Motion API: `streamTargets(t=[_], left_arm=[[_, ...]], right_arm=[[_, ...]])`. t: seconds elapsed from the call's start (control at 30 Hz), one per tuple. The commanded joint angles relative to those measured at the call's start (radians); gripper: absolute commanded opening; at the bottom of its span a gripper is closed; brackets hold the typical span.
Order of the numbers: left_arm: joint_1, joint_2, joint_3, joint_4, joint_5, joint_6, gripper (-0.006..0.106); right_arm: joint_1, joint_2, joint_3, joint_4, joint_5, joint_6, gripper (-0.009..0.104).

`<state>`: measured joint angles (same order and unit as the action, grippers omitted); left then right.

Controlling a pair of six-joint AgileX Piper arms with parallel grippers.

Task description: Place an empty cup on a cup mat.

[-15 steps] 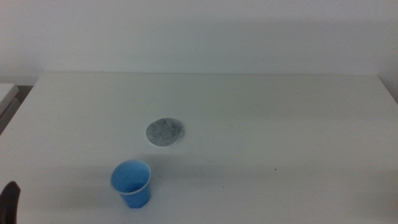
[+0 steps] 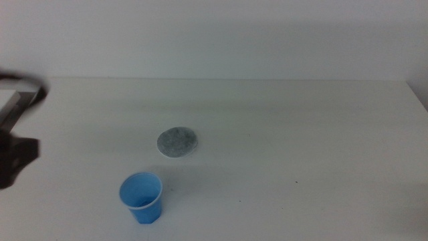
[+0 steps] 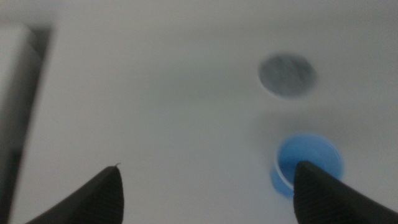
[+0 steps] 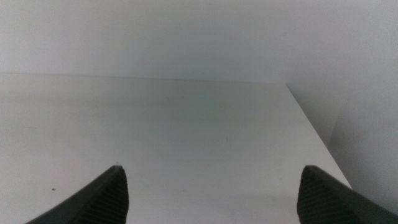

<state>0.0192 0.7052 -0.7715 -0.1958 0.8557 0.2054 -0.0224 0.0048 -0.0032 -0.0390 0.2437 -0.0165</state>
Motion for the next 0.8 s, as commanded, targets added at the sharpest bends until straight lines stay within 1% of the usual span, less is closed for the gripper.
streamTargets(t=[0.0, 0.1, 0.2, 0.23, 0.33, 0.4, 0.47, 0.53, 0.77], left_arm=[[-0.001, 0.128, -0.080, -0.031, 0.114, 0.010, 0.094], [-0.025, 0.273, -0.127, -0.023, 0.189, 0.005, 0.094], [-0.096, 0.388, -0.132, -0.006, 0.175, -0.038, 0.094], [-0.128, 0.426, -0.132, 0.005, 0.170, -0.081, 0.094], [-0.230, 0.524, -0.148, 0.073, 0.155, -0.216, 0.094], [-0.294, 0.576, -0.156, 0.113, 0.120, -0.279, 0.094], [-0.331, 0.627, -0.160, 0.142, 0.092, -0.325, 0.094], [-0.341, 0.677, -0.160, 0.144, 0.053, -0.330, 0.094], [-0.341, 0.829, -0.160, 0.070, -0.052, -0.307, 0.093]], right_arm=[[0.002, -0.005, 0.003, -0.007, -0.005, -0.004, 0.093], [0.002, -0.005, 0.003, -0.007, -0.005, -0.004, 0.093], [0.002, -0.005, 0.003, -0.007, -0.005, -0.004, 0.093], [0.002, -0.005, 0.003, -0.007, -0.005, -0.004, 0.093], [0.002, -0.005, 0.003, -0.007, -0.005, -0.004, 0.093], [0.002, -0.005, 0.003, -0.007, -0.005, -0.004, 0.093], [0.002, -0.005, 0.003, -0.007, -0.005, -0.004, 0.093], [0.002, -0.005, 0.003, -0.007, -0.005, -0.004, 0.093], [0.002, -0.005, 0.003, -0.007, -0.005, -0.004, 0.093]])
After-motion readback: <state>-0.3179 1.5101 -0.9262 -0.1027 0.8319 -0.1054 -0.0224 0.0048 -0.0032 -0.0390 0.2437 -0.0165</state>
